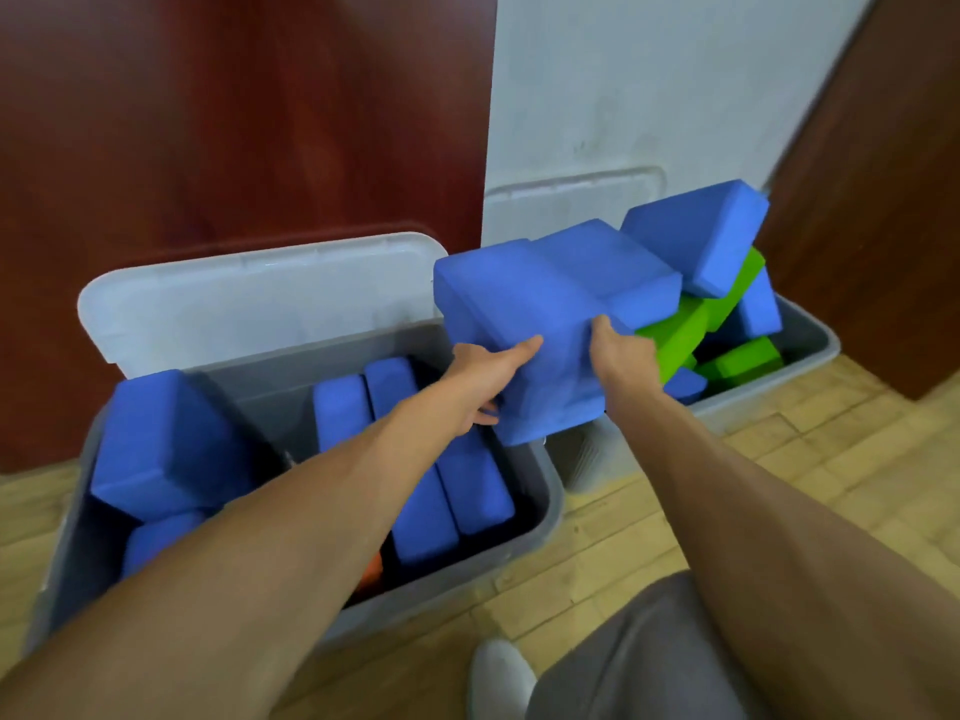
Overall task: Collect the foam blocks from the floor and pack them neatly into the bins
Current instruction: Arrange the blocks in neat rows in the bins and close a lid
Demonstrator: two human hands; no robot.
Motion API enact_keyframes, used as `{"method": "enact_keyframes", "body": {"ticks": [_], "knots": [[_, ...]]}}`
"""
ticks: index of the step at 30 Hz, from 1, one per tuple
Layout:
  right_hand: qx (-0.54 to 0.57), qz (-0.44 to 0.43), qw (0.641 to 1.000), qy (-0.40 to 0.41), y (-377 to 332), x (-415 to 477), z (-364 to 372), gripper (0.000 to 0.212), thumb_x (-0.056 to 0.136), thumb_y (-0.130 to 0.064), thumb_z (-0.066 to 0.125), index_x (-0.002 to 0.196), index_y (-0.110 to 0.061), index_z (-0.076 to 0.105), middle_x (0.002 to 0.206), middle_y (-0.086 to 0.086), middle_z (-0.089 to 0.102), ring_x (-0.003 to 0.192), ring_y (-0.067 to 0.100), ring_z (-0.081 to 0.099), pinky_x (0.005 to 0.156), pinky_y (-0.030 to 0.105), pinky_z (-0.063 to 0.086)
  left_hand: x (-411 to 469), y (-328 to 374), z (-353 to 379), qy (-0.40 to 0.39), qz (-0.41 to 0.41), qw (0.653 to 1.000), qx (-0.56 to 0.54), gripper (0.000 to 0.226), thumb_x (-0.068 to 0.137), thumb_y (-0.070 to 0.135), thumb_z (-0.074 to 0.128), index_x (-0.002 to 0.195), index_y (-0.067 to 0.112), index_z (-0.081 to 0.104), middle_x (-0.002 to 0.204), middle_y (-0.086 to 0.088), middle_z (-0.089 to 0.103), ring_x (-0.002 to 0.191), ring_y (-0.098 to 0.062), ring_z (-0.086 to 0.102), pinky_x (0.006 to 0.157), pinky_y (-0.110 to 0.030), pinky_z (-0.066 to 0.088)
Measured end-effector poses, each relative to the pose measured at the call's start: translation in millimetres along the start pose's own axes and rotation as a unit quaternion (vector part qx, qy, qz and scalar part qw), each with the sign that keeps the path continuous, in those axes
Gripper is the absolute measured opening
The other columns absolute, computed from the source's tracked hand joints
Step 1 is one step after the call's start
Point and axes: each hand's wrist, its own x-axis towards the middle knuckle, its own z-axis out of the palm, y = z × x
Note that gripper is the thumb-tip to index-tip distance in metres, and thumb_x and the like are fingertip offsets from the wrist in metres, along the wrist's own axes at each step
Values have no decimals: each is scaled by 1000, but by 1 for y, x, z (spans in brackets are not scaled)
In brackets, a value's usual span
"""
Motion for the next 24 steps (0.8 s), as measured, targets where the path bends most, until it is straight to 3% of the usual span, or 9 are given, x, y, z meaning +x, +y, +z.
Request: {"method": "enact_keyframes", "body": {"ticks": [3, 6, 9, 12, 15, 19, 22, 24], "knots": [[27, -16, 1000, 1, -3, -3, -2, 78, 75, -61, 45, 133, -10, 47, 134, 12, 53, 121, 37, 49, 106, 50, 36, 8, 1, 0, -4, 19, 999, -26, 61, 84, 45, 67, 130, 12, 45, 115, -2, 58, 93, -24, 61, 73, -33, 54], [-16, -62, 997, 33, -12, -17, -2, 72, 81, -64, 47, 134, -15, 41, 136, 8, 46, 123, 36, 46, 107, 51, 28, 8, 3, -18, -3, 31, 997, -75, 59, 80, 46, 70, 124, 12, 54, 115, -9, 63, 79, -22, 63, 66, -32, 54], [33, -159, 987, 17, -20, -37, 4, 67, 85, -65, 49, 130, -16, 42, 133, 7, 43, 117, 32, 49, 106, 49, 31, 1, 3, -39, 28, 50, 989, -139, 51, 81, 40, 70, 117, 7, 55, 95, -7, 66, 65, -17, 65, 61, -29, 53], [169, -228, 955, -83, -30, -56, 23, 66, 83, -63, 58, 129, -17, 44, 127, 2, 40, 111, 19, 51, 102, 38, 41, -14, 0, -72, 71, 83, 975, -195, 35, 87, 30, 64, 114, 10, 52, 83, -3, 63, 60, -14, 63, 61, -31, 54], [264, -182, 921, -221, -46, -79, 51, 102, 59, -74, 69, 136, -15, 38, 134, 0, 51, 117, 15, 56, 100, 40, 48, -30, -12, -111, 101, 91, 963, -232, 45, 88, 28, 62, 125, 12, 43, 105, -8, 60, 77, -24, 62, 73, -43, 58], [298, -116, 853, -412, -55, -117, 87, 83, 60, -54, 84, 126, -18, 50, 120, 5, 67, 103, 21, 68, 76, 41, 59, -56, -35, -158, 119, 77, 954, -264, 59, 89, 29, 62, 138, 20, 30, 122, -10, 59, 91, -31, 66, 82, -53, 56], [289, -141, 840, -437, -58, -141, 116, 65, 72, -26, 82, 123, -16, 44, 121, 4, 64, 104, 22, 66, 73, 40, 57, -76, -51, -185, 130, 51, 965, -221, 51, 95, 39, 52, 136, 27, 25, 111, -18, 63, 81, -34, 69, 78, -46, 58], [273, -156, 846, -430, -60, -156, 133, 60, 76, -16, 79, 124, -15, 43, 121, 7, 63, 104, 24, 65, 76, 39, 56, -88, -59, -198, 146, 30, 982, -116, 43, 98, 48, 41, 136, 36, 25, 97, -21, 65, 74, -33, 67, 72, -40, 58]]}}
